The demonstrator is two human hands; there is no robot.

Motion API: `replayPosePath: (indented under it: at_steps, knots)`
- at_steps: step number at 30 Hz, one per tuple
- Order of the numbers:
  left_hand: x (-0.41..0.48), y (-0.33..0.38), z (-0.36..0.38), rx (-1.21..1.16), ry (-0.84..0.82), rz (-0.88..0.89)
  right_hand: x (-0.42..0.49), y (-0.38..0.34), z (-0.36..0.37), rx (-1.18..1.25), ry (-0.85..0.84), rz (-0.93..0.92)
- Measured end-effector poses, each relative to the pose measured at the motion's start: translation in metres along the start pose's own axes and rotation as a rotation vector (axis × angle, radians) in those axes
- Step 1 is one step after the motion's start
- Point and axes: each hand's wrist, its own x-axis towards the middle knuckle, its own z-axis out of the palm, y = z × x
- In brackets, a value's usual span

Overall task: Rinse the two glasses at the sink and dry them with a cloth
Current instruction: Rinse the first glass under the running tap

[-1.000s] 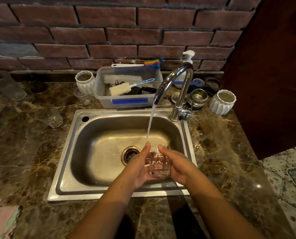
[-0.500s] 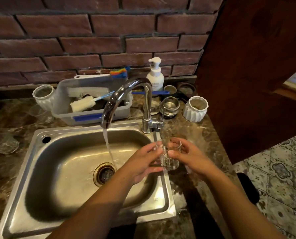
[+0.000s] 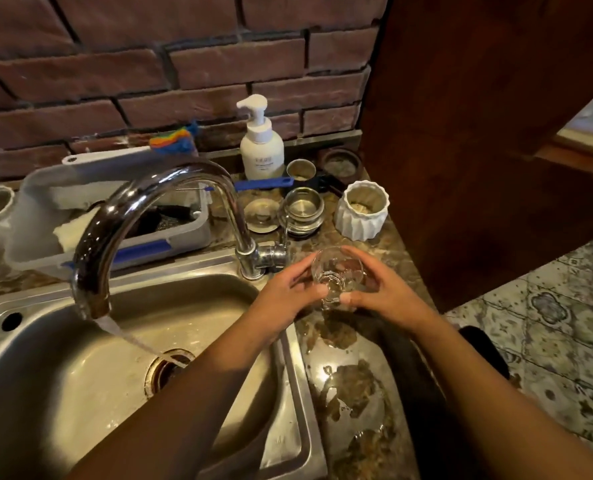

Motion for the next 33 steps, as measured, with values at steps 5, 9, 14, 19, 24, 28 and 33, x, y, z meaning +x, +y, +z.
replayPosePath:
  at_steps: [5,9,14,19,24,28,33]
  knots:
    - [0.01,-0.013,-0.003,0.051,0.026,0.06,0.011,0.008,-0.002,0.025,-0.049,-0.02]
    - [0.013,-0.018,-0.004,0.077,0.025,0.075,0.018,0.011,-0.002,0.04,-0.079,-0.038]
    - [0.017,-0.02,-0.006,0.092,0.041,0.063,0.022,0.015,-0.005,0.096,-0.093,-0.002]
    - [0.017,-0.021,-0.005,0.088,0.041,0.056,0.024,0.018,-0.003,0.144,-0.101,0.014]
    - [0.015,-0.022,-0.003,0.095,0.061,0.038,0.018,0.019,0.005,0.187,-0.034,0.071]
    - [-0.003,-0.021,-0.002,0.133,0.077,-0.005,-0.005,0.02,0.027,0.181,0.151,0.127]
    - [-0.056,-0.014,-0.005,0.146,0.163,-0.088,-0.048,0.005,0.075,0.102,0.332,0.196]
